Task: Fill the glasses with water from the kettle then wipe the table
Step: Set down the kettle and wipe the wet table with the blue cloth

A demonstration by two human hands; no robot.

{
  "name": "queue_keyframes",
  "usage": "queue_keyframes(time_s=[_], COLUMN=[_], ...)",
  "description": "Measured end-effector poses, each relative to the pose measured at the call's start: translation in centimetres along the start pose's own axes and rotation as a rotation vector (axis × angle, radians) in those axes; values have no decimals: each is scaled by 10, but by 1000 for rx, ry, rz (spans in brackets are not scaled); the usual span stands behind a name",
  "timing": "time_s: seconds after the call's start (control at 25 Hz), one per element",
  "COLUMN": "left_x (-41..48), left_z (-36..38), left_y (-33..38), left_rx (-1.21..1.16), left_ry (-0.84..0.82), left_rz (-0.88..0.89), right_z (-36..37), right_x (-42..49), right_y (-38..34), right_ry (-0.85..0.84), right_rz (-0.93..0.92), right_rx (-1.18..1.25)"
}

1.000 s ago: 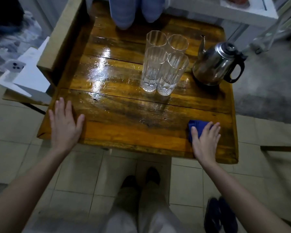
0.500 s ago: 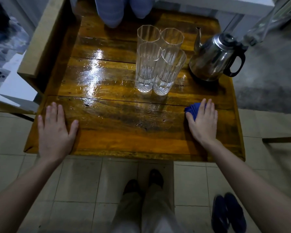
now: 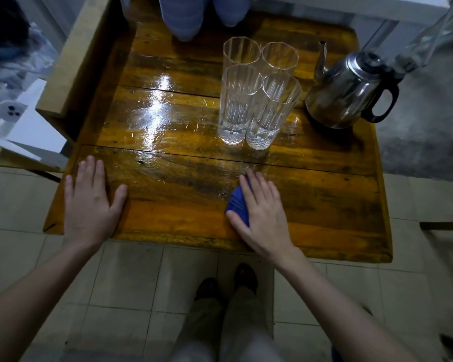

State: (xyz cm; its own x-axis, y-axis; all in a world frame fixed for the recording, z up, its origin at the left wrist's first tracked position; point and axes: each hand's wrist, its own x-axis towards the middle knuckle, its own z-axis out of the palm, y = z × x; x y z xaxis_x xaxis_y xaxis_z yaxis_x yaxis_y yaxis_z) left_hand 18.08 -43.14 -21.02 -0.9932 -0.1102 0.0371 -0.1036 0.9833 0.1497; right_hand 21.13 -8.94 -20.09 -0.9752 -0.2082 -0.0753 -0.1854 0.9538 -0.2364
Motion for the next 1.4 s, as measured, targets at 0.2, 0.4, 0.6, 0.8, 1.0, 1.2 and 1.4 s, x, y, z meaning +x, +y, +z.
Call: queue_keyframes(time_s=[0.2, 0.4, 0.6, 0.8, 1.0, 1.2, 1.4], left_x=[1, 1, 0, 0, 15, 24, 25], left_z=[-3, -4, -2, -2, -14, -12, -8], left_y=[1, 0, 1, 2, -2, -12, -13], left_rx=[5, 11, -15, -23, -96, -80, -111], left_ry=[-5, -9, -5, 3, 18, -2, -3], left_rz=[-6, -11, -15, -7, -25, 38, 33], right_z=[0, -28, -23, -9, 13, 9, -20], right_x=[-20, -20, -2, 24, 26, -26, -36], right_y=[18, 93, 82, -5, -69, -2, 86], right_ry=[-75, -41, 59, 70, -12, -77, -25], right_rz=[-136, 154, 347, 205, -74, -300, 130], right_rx=[-92, -79, -16, -18, -39, -122, -54])
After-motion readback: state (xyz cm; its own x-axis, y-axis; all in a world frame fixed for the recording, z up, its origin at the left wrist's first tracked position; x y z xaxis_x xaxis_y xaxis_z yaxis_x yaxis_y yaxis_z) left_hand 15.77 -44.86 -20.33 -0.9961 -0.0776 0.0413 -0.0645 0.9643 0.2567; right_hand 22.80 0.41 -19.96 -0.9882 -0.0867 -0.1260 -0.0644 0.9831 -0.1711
